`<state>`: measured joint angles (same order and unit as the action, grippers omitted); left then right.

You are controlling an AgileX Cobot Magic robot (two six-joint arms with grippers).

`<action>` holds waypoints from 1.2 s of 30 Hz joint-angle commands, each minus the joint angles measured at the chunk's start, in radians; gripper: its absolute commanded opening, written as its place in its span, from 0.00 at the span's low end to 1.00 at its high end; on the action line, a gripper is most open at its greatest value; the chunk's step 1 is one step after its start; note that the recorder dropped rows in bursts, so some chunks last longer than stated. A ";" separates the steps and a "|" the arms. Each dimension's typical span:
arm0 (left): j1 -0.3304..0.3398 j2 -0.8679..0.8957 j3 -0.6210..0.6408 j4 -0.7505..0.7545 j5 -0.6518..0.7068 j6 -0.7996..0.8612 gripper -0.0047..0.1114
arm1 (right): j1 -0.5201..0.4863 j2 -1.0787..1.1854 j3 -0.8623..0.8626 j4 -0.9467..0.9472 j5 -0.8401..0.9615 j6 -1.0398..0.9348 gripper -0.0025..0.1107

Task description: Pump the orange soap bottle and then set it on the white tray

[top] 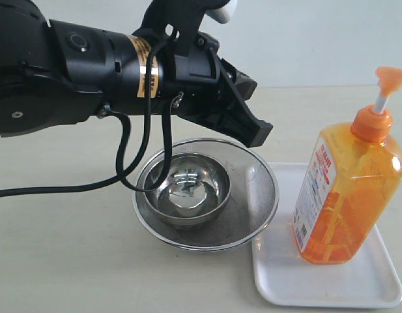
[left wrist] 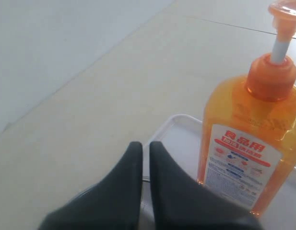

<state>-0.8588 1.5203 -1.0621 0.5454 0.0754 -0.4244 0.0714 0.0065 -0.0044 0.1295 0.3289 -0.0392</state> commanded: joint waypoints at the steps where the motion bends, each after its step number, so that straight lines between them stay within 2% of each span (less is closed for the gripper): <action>1: 0.001 -0.007 0.005 0.000 -0.007 0.005 0.08 | -0.002 -0.006 0.004 -0.002 -0.004 0.005 0.02; 13: 0.001 -0.007 0.005 0.000 -0.007 0.005 0.08 | -0.002 -0.006 0.004 -0.002 -0.004 0.008 0.02; 19: 0.001 -0.011 0.002 0.159 -0.014 0.035 0.08 | -0.002 -0.006 0.004 -0.002 -0.004 0.008 0.02; 22: 0.001 -0.028 0.002 0.161 -0.014 0.038 0.08 | -0.002 -0.006 0.004 0.001 -0.006 0.008 0.02; 31: 0.014 -0.242 0.004 0.147 0.098 0.036 0.08 | -0.002 -0.006 0.004 0.016 -0.008 0.010 0.02; 36: 0.059 -0.411 0.006 0.015 0.194 0.036 0.08 | -0.002 -0.006 0.004 0.016 -0.007 0.013 0.02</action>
<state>-0.8224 1.1963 -1.0621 0.6416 0.1996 -0.3885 0.0714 0.0065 -0.0044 0.1426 0.3289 -0.0293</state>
